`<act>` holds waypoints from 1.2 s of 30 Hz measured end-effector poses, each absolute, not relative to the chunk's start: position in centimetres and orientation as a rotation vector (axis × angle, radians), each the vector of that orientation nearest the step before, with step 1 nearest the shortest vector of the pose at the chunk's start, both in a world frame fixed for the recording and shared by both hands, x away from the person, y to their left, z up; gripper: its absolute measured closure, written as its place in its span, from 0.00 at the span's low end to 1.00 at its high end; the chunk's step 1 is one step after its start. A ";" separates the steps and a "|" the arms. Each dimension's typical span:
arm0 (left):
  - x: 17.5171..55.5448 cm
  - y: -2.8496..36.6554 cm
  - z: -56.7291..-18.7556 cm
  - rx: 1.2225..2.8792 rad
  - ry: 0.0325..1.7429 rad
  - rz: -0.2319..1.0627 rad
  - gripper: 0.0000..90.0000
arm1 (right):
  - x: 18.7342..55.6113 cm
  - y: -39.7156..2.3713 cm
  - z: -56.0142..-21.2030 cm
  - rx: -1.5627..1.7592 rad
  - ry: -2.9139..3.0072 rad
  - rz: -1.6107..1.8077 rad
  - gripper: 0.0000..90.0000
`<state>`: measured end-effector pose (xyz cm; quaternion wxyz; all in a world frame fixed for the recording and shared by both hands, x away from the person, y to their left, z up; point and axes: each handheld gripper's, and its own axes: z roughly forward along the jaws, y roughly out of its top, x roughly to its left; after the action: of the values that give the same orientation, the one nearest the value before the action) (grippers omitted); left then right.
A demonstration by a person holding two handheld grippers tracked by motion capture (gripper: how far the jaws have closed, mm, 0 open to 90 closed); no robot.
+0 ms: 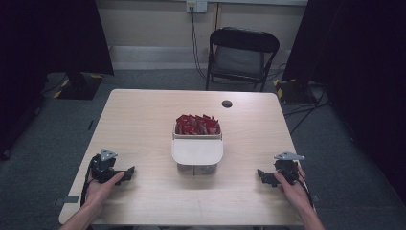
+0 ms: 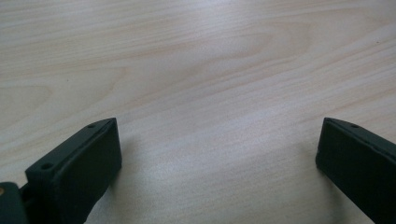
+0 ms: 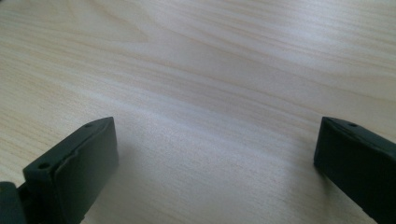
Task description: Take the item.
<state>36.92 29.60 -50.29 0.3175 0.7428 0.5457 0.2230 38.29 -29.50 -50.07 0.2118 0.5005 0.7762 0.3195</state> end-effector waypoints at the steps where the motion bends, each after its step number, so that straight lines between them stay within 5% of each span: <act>1: 36.9 29.6 -50.3 1.955 1.436 0.586 0.00 | 38.3 -29.5 -50.1 1.390 2.156 0.887 0.00; 7: 36.9 29.6 -50.3 1.957 1.438 0.586 0.00 | 38.3 -29.5 -50.1 1.390 2.157 0.887 0.00; 16: 37.1 29.8 -49.6 1.961 1.479 0.583 0.16 | 38.3 -29.5 -50.1 1.393 2.155 0.886 0.00; 36: 36.9 29.3 -48.4 1.964 1.356 0.628 0.21 | 38.3 -29.5 -50.1 1.393 2.155 0.886 0.00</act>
<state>36.92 29.27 -48.45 0.3305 0.7511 0.5184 0.2403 38.27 -29.48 -50.06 0.2118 0.5016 0.7757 0.3190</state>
